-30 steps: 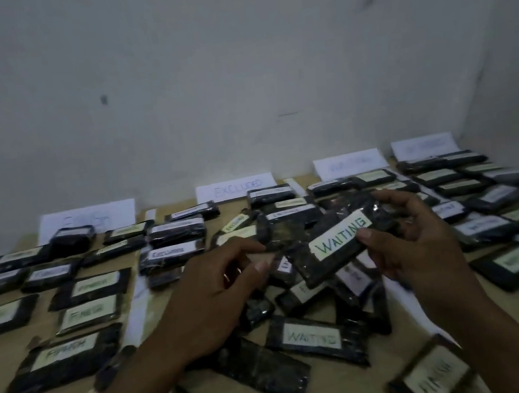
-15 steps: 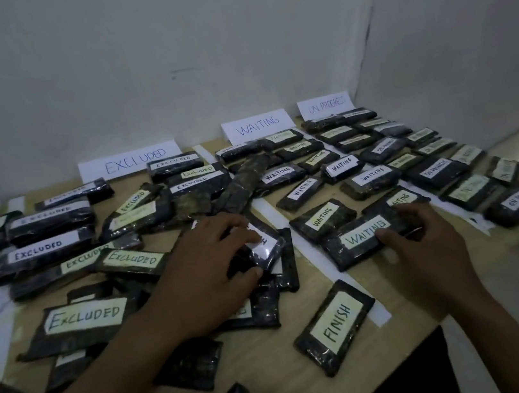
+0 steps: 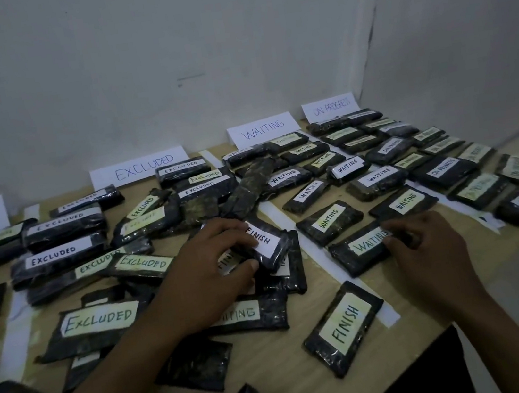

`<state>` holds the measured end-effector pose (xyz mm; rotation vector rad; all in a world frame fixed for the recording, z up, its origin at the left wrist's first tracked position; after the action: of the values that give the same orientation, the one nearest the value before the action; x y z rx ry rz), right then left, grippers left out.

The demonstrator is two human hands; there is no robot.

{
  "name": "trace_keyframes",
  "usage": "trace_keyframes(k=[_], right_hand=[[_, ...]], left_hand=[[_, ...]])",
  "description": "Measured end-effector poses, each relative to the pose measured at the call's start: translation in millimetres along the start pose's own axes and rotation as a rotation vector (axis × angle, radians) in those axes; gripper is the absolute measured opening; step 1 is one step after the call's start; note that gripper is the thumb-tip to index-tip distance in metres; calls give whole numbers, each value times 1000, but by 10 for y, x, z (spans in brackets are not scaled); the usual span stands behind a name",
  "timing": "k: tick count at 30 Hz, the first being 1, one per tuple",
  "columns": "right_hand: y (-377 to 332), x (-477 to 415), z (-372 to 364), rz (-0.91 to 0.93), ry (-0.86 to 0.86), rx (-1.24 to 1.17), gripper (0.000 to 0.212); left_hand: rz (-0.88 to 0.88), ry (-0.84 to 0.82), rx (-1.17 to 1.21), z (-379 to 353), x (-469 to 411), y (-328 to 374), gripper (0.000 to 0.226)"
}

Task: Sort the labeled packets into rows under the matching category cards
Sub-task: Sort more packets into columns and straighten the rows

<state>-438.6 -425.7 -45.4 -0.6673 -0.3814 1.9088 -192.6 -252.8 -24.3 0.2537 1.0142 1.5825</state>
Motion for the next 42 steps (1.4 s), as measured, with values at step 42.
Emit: trace_keyframes(k=[42], right_hand=[[-31, 52, 153, 206, 237, -207, 24]], left_hand=[[375, -136, 883, -141, -802, 469, 28]])
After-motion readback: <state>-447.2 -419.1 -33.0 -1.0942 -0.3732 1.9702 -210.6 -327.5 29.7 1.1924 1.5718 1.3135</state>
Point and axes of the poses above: each hand's wrist, its own x-axis away from the middle knuckle, its own z-axis out of the back of the hand, y = z × x, the point moved 4 cm from there along -x, towards the middle knuckle, and after that the axes turned 10 degrees about x, right-handed, at the moved point
